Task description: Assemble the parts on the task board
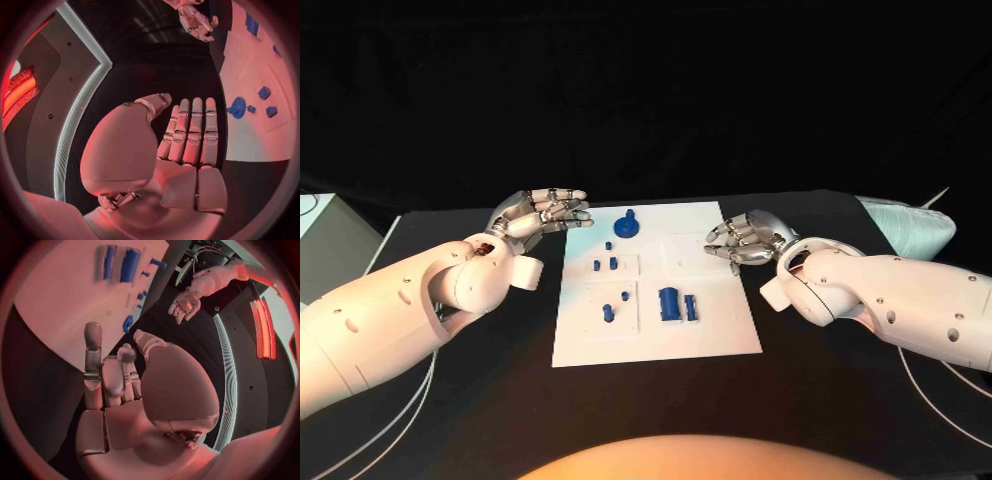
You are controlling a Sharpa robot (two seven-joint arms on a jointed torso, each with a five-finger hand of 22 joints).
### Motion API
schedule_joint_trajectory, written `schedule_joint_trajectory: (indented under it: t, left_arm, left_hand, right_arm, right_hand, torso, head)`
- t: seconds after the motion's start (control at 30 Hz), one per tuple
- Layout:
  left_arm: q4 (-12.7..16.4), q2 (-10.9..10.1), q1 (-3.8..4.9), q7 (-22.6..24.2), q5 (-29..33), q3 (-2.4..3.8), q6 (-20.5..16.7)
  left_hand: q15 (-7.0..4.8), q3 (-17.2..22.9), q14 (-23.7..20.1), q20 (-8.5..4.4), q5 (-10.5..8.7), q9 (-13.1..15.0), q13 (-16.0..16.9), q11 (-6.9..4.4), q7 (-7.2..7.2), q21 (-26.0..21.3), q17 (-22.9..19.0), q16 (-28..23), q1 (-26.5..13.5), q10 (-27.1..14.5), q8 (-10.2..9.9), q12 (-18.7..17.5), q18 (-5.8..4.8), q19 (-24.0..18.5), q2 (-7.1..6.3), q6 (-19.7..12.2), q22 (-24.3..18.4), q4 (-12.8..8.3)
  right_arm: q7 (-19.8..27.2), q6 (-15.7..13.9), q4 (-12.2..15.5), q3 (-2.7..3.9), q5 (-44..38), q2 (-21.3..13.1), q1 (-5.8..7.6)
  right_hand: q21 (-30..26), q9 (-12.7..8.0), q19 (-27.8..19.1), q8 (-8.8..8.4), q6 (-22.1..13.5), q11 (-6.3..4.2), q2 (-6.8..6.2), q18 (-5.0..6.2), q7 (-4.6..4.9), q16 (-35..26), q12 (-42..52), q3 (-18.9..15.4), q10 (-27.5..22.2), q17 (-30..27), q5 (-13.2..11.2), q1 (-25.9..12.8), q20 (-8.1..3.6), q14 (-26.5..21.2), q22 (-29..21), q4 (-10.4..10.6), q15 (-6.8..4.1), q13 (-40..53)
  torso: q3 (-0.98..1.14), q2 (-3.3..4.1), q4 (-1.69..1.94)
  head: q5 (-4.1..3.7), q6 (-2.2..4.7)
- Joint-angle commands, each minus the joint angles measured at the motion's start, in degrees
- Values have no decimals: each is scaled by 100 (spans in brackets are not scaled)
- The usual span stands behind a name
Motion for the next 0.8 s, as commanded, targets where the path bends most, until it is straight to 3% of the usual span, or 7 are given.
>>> schedule_joint_trajectory:
  t: [0.03,0.2,0.5,0.53,0.57,0.6,0.8]
  left_arm:
    - [-211,149,-5,510,217,-12,-443]
    - [-571,392,-1,776,312,-31,-783]
    - [-1122,780,4,964,348,-41,-1022]
    - [-1065,739,1,652,254,-44,-783]
    - [-1055,738,7,655,259,-54,-797]
    - [-1039,736,18,661,268,-71,-820]
    - [-767,702,198,752,408,-351,-1205]
  left_hand:
    - [98,-42,-276,61,-55,-120,-65,134,-222,-177,-42,-238,-25,-173,-262,-44,6,-51,-95,-413,-111,64]
    - [274,-359,-681,243,-41,-242,-90,250,-230,-720,-224,-723,114,-875,-388,-49,-3,-426,-23,-388,-479,107]
    - [305,-557,-943,254,-26,-296,-89,247,-126,-771,-419,-900,203,-1098,-384,-30,-94,-651,73,-179,-675,134]
    - [-681,-3122,-5793,-1408,-1535,-1607,-454,-803,-1008,-1129,-2052,-1268,-2307,-6591,-1355,-396,-1018,-5176,1301,-4985,-1081,-779]
    - [-681,-3122,-5793,-1408,-1535,-1607,-454,-803,-1008,-1129,-2052,-1268,-2360,-6591,-1355,-396,-1018,-5176,1301,-4985,-1081,-779]
    - [-681,-3122,-5793,-1408,-1535,-1607,-454,-803,-1008,-1129,-2052,-1268,-2521,-6591,-1355,-396,-1018,-5176,1301,-4985,-1081,-779]
    - [-681,-3122,-5793,-1408,-1535,-1607,-454,-803,-1008,-1129,-2052,-1268,-3689,-6591,-1355,-396,-1018,-5176,1301,-4985,-1081,-779]
  right_arm:
    - [1453,-79,-454,26,1616,151,9]
    - [1900,107,-1142,64,2211,422,-3]
    - [2276,388,-1743,110,2461,720,-22]
    - [1808,110,-1676,104,2131,680,-14]
    - [1814,100,-1662,108,2141,677,-17]
    - [1824,83,-1639,115,2157,671,-23]
    - [1994,-200,-1254,230,2427,578,-109]
  right_hand:
    - [-602,-39,-259,24,-133,54,-58,54,88,-1105,-1206,259,-646,-1022,-191,182,79,-645,-465,-93,80,-890]
    - [-1476,-376,-1348,-154,-337,344,-249,53,288,-3667,-3056,893,-747,-2716,-319,212,417,-2051,-1779,-211,439,-3245]
    - [-1479,-819,-2159,-526,-287,585,-174,79,394,-5699,-4051,1075,-599,-4024,-313,-105,933,-2335,-4462,-470,828,-5570]
    - [-1832,-3374,-7511,-1416,-5307,-309,1112,-982,-765,-7113,-4692,-2130,-2407,-6628,-898,-2404,-441,-7964,-6396,-1139,126,-6782]
    - [-1832,-3374,-7511,-1416,-5307,-309,1112,-982,-765,-7113,-4692,-2130,-2465,-6628,-898,-2519,-441,-7964,-6396,-1139,126,-6782]
    - [-1832,-3374,-7511,-1416,-5307,-309,1112,-982,-765,-7113,-4692,-2130,-6577,-6628,-898,-2693,-441,-7964,-6396,-1139,126,-6782]
    - [-1832,-3374,-7511,-1416,-5307,-309,1112,-982,-765,-7113,-4692,-2130,-6577,-6628,-898,-3810,-441,-7964,-6396,-1139,126,-6782]
  torso:
    - [-74,-113,-2]
    - [-124,-189,-5]
    - [-86,-263,2]
    - [-104,-229,4]
    - [-103,-230,6]
    - [-102,-234,10]
    - [-79,-287,77]
  head:
    - [-5,164]
    - [17,390]
    - [114,675]
    - [81,585]
    - [79,592]
    - [76,604]
    - [28,796]
